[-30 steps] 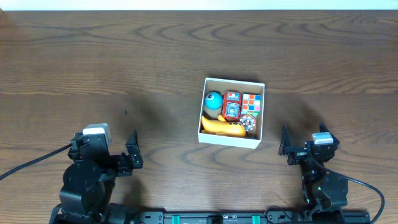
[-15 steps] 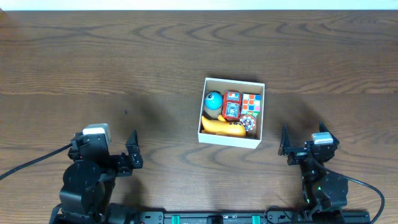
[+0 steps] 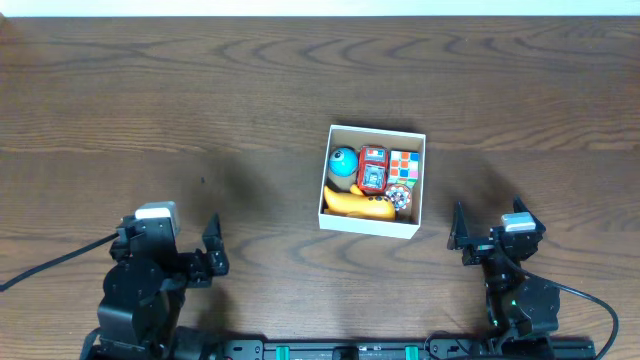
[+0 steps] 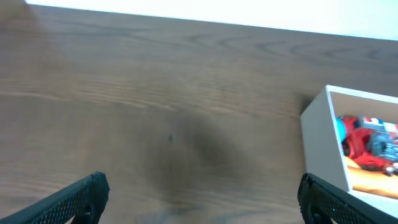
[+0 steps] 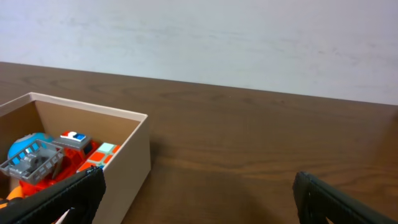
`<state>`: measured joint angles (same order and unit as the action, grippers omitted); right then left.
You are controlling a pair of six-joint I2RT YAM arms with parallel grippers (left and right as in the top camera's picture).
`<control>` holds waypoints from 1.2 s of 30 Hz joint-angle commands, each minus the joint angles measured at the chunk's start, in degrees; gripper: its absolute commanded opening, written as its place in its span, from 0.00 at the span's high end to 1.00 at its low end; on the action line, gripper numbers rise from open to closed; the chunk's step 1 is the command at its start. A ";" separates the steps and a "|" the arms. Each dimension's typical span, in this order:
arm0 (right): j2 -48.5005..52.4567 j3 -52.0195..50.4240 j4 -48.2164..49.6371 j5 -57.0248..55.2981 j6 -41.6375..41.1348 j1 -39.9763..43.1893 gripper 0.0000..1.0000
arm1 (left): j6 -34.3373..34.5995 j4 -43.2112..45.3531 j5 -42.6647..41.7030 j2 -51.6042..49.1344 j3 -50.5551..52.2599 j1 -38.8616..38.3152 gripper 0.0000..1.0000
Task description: Pack container
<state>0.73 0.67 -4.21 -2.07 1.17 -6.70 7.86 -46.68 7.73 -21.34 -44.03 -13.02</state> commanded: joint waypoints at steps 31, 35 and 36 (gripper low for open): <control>-0.37 -0.35 0.11 0.44 1.05 0.90 0.01 | -17.92 44.92 -11.54 21.24 43.80 9.57 0.02; -0.37 -0.35 0.11 0.44 1.05 0.90 0.01 | -17.86 43.04 -13.38 21.24 43.80 9.57 0.02; -0.37 -0.35 0.11 0.44 1.05 0.90 0.01 | -17.33 43.04 -13.38 21.24 43.80 9.57 0.02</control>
<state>0.73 0.58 -4.05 -1.89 1.37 -6.70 -9.08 -1.06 -3.68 -0.58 -0.75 -3.79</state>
